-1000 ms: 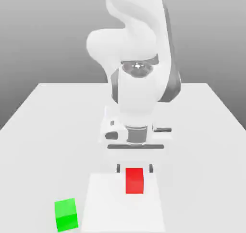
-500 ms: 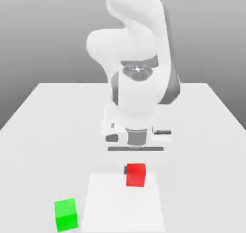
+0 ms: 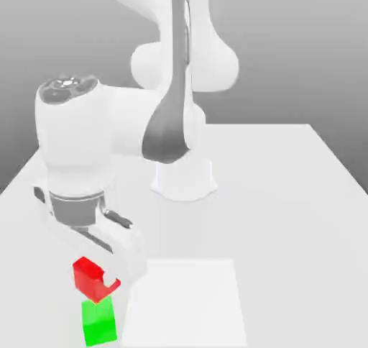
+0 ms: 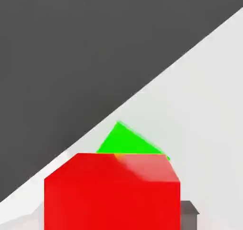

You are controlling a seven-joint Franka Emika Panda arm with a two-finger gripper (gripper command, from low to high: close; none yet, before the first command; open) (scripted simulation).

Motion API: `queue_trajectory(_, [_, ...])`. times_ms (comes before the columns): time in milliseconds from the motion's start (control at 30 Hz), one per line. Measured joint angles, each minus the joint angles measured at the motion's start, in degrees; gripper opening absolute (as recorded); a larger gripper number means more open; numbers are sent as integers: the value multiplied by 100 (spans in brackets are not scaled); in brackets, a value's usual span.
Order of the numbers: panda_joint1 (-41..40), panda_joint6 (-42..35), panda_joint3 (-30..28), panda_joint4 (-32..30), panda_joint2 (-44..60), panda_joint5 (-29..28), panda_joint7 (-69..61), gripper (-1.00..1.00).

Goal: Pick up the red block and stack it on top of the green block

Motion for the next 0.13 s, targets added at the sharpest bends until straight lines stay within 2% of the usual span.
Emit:
queue_trajectory(33, [-22,149,26,13,162,33,-20,100])
queue_trajectory(133, [-22,149,26,13,162,33,-20,100])
